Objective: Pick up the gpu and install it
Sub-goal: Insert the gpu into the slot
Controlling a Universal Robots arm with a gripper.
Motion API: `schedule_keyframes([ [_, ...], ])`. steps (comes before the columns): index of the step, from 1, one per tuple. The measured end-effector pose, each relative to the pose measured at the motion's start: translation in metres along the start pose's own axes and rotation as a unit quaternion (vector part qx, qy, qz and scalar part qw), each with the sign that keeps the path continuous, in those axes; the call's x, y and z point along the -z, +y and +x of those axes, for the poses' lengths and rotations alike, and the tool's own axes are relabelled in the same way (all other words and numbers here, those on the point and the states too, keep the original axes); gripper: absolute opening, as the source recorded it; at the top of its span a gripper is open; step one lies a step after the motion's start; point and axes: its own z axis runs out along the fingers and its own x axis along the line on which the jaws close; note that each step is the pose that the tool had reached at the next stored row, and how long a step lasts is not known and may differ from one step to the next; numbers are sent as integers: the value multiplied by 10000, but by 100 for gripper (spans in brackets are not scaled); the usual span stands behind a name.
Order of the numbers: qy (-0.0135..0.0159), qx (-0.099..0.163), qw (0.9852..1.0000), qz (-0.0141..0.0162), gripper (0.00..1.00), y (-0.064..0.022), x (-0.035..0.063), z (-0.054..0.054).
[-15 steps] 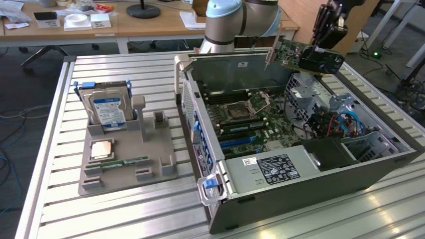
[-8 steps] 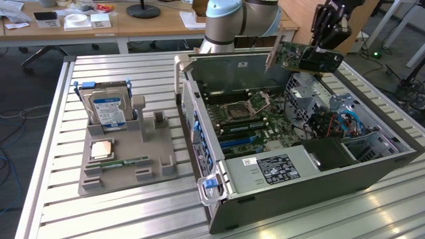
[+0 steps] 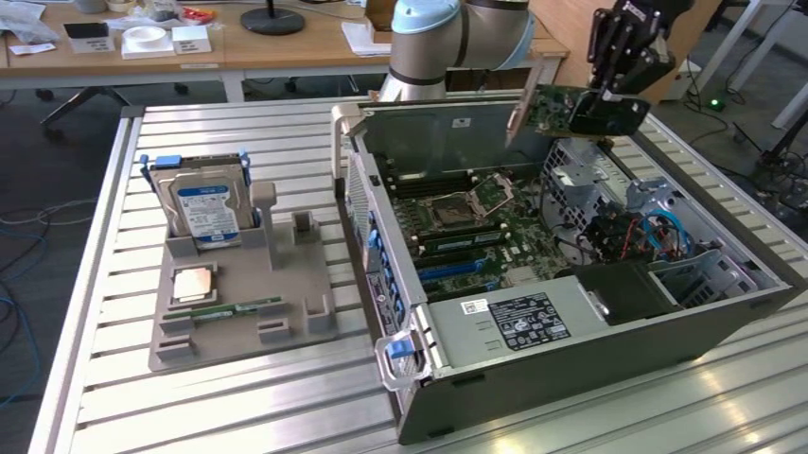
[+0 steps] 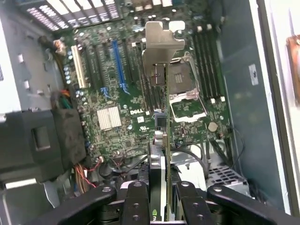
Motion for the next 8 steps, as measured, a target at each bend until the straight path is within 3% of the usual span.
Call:
schedule_keyframes([
  [2,5,177,9998,0,27,0,-3,0],
  [3,11,368,9993,0,27,0,-6,0],
  [8,24,825,9966,1,27,-1,-15,0],
])
